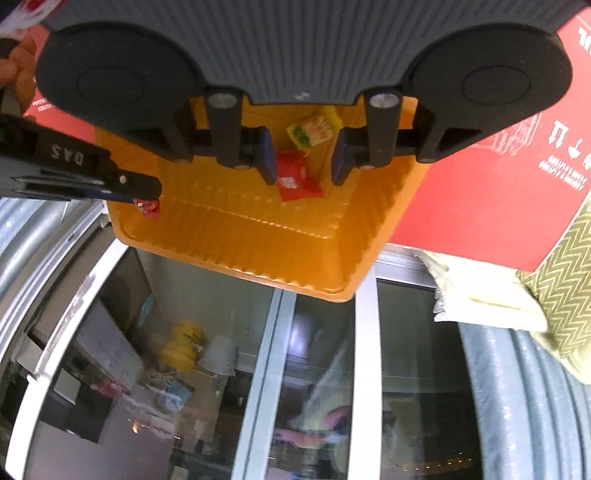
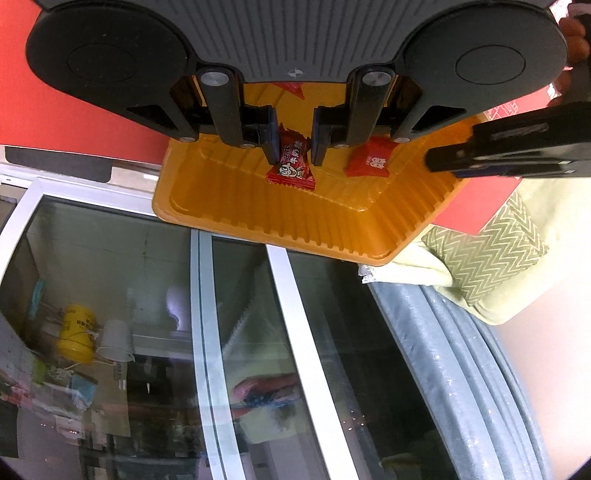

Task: Organize snacks
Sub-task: 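Open both tools to drop the red candies into the tray, then withdraw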

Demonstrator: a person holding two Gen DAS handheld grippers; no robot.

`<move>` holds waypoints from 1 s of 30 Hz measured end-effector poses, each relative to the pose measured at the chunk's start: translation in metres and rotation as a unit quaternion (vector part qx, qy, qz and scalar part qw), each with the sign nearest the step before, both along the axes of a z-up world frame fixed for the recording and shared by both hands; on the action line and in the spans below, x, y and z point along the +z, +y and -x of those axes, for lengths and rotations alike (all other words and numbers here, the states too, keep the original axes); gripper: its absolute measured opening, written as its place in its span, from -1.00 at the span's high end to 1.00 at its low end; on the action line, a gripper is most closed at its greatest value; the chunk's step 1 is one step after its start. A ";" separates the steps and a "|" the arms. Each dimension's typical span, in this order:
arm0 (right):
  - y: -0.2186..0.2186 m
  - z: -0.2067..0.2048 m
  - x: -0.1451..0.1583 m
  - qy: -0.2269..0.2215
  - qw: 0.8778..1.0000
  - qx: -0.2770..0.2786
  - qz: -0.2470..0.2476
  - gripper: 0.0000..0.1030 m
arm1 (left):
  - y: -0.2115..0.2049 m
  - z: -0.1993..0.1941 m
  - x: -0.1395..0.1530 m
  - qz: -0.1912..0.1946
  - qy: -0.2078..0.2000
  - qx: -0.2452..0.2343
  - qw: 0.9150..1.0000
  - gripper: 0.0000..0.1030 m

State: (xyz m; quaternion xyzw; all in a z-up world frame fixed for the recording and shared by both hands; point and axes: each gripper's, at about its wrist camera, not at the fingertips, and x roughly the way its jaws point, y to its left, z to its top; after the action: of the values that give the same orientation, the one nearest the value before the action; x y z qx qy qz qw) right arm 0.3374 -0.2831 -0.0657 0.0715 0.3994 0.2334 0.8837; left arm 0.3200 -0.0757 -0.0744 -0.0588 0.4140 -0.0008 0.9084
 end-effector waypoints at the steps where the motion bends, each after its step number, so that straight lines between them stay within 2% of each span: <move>1: 0.002 -0.001 0.000 0.000 1.000 0.002 -0.002 0.66 | 0.002 0.004 0.001 0.001 0.000 0.004 1.000 0.45; 6: 0.010 -0.003 0.002 -0.013 1.000 0.011 -0.018 0.65 | 0.011 0.017 0.004 -0.003 0.001 0.018 1.000 0.45; 8: 0.013 -0.004 0.003 -0.014 1.000 0.013 -0.025 0.49 | 0.015 0.023 0.005 -0.003 0.001 0.023 1.000 0.45; 10: 0.011 -0.002 0.006 -0.017 0.999 0.008 -0.032 0.04 | 0.017 0.029 0.006 -0.001 0.003 0.029 1.000 0.45; 11: 0.010 -0.001 0.007 -0.022 0.999 0.006 -0.035 0.00 | 0.018 0.032 0.007 0.000 0.003 0.030 1.000 0.45; 16: 0.003 0.018 0.013 -0.027 0.999 0.005 -0.039 -0.03 | 0.016 0.051 0.013 0.000 0.002 0.031 1.000 0.45; 22: -0.011 0.059 0.020 -0.024 0.999 0.007 -0.040 -0.06 | 0.009 0.084 0.023 -0.003 0.001 0.025 1.000 0.41; 26: -0.020 0.085 0.025 -0.018 0.999 0.006 -0.047 -0.08 | 0.005 0.108 0.029 0.000 0.000 0.026 1.000 0.32; 30: -0.028 0.108 0.031 -0.016 0.998 0.008 -0.054 -0.18 | 0.002 0.135 0.029 -0.003 0.006 0.032 0.999 0.29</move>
State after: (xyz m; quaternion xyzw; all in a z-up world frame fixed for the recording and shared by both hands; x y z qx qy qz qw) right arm 0.2296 -0.3113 -0.0343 0.1119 0.3728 0.2626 0.8829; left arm 0.1849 -0.0738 -0.0453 -0.0693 0.4176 0.0304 0.9055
